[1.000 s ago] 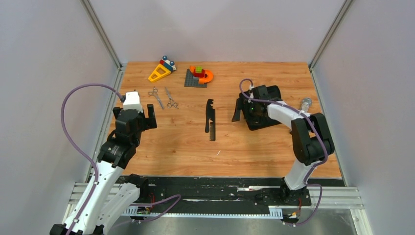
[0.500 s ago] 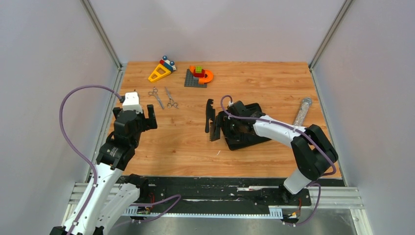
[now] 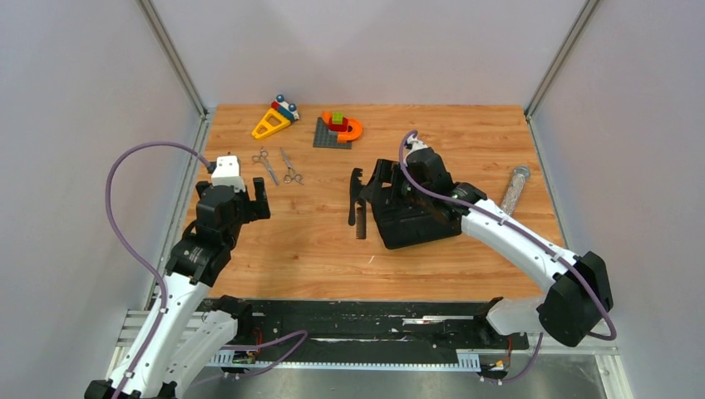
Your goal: Sort the hair-cutting tools
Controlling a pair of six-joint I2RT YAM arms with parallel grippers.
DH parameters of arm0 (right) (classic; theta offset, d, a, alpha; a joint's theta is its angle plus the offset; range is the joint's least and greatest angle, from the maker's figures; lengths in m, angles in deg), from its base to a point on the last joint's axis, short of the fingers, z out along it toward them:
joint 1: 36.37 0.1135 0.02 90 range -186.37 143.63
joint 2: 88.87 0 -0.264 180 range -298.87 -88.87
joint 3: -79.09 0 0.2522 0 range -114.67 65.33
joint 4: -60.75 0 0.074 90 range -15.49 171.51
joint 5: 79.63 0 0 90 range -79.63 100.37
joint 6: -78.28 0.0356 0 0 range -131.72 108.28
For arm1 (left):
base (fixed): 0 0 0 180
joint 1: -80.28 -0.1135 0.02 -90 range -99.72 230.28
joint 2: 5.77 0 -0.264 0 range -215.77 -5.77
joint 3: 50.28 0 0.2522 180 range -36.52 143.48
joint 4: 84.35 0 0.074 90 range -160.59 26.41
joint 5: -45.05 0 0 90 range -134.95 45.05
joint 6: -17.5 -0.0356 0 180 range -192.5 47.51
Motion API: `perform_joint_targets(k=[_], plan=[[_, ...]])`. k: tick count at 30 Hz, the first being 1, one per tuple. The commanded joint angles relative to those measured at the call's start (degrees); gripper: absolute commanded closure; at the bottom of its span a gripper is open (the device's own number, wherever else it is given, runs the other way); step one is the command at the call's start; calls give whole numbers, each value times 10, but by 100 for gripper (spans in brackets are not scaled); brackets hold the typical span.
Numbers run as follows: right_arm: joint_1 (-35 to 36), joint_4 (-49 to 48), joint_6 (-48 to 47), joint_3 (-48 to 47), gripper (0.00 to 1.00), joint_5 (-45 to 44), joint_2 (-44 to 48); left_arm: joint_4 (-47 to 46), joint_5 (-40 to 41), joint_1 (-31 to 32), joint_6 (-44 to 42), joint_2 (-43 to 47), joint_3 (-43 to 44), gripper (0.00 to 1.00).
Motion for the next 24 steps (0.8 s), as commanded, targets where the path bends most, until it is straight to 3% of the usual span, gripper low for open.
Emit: perform_joint_targets(k=[1, 13, 24], plan=[[-1, 1, -44, -1, 0, -34, 4, -10, -10, 2, 9, -14, 3, 0], [87, 113, -43, -121, 20, -143, -168, -1, 11, 2, 15, -53, 12, 0], [125, 155, -46, -241, 54, -203, -348, 7, 59, 2, 20, -64, 13, 0]])
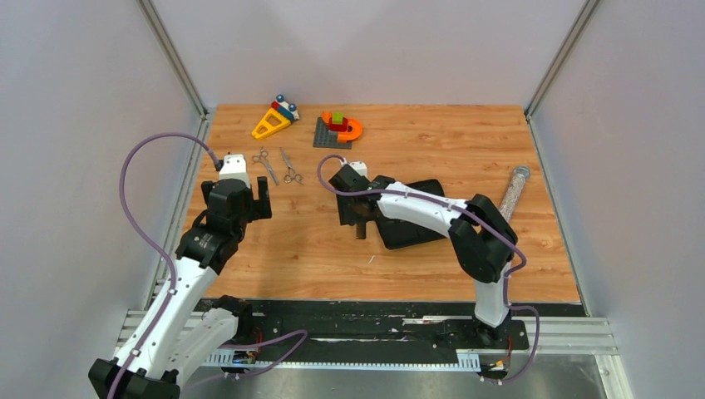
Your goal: Sort the hair-cutting tools
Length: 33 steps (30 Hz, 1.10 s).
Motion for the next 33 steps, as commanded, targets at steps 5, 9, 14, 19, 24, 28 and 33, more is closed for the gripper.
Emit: perform_joint_targets(k=[5, 9, 14, 19, 24, 28, 33], plan=[[4, 30, 13, -36, 56, -46, -62, -8, 22, 2, 9, -1, 12, 0], [4, 34, 17, -32, 67, -39, -86, -10, 18, 2, 8, -1, 12, 0], [8, 44, 22, -5, 78, -21, -82, -10, 13, 2, 9, -1, 13, 0], [32, 81, 22, 40, 81, 11, -62, -10, 10, 2, 9, 2, 13, 0], [88, 123, 12, 87, 82, 36, -30, -8, 3, 2, 12, 4, 14, 0], [120, 177, 11, 91, 80, 51, -1, -7, 0, 2, 14, 5, 16, 0], [126, 234, 20, 71, 69, 34, 48, -4, -1, 2, 17, 10, 16, 0]])
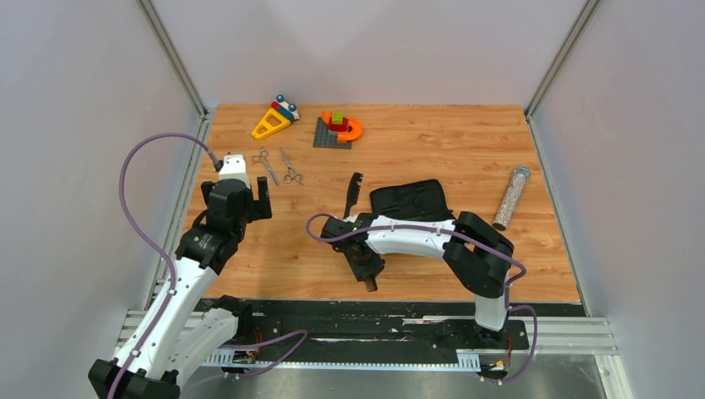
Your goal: Sort the hair-cutting tools
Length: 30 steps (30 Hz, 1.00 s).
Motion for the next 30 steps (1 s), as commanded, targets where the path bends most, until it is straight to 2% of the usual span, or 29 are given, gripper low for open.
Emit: perform_joint_targets(k=[1, 6, 9, 20, 30], plan=[[-5, 90, 12, -21, 66, -7, 54, -7, -4, 2, 13, 11, 15, 0], [-10, 95, 6, -72, 48, -5, 52, -6, -6, 2, 16, 11, 16, 0], [-19, 95, 7, -89, 43, -1, 30, -5, -6, 2, 17, 13, 16, 0], [-76, 42, 17, -115, 44, 46, -34, -5, -7, 6, 18, 16, 16, 0], [-99, 15, 25, -118, 46, 40, -77, -6, -7, 11, 16, 14, 15, 0]])
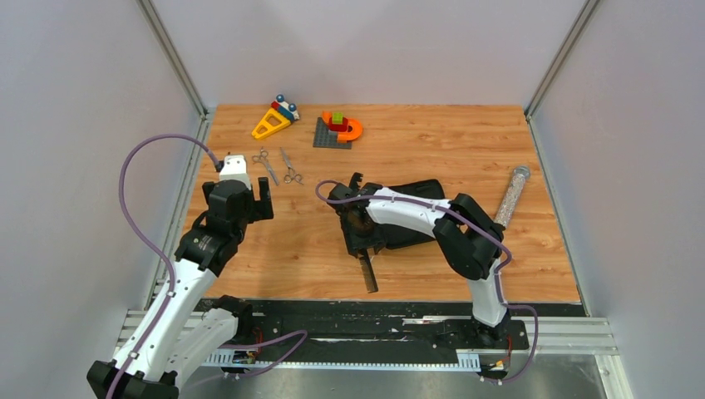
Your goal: Sort the hair-cutting tools
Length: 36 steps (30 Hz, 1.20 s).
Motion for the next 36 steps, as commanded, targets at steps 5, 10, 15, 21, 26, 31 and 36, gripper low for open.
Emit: perform_joint_targets(k=[5, 10, 15, 21, 26, 31, 36], plan=[[0, -34, 9, -35, 48, -3, -46, -7, 3, 7, 7, 4, 16, 0], [0, -34, 5, -45, 51, -13, -69, -7, 1, 10, 7, 0, 16, 0], [1, -35, 0, -46, 59, -24, -73, -7, 0, 11, 7, -2, 16, 0], [1, -35, -14, -57, 72, -28, -48, -14, -24, 11, 0, -4, 15, 0], [2, -34, -31, -69, 77, -36, -15, -19, -33, 11, -5, -5, 14, 0], [1, -33, -45, -87, 79, -49, 7, -27, -47, 11, -14, -5, 11, 0], [-5, -28, -48, -104, 81, -60, 30, -36, -79, 11, -18, -5, 9, 0]])
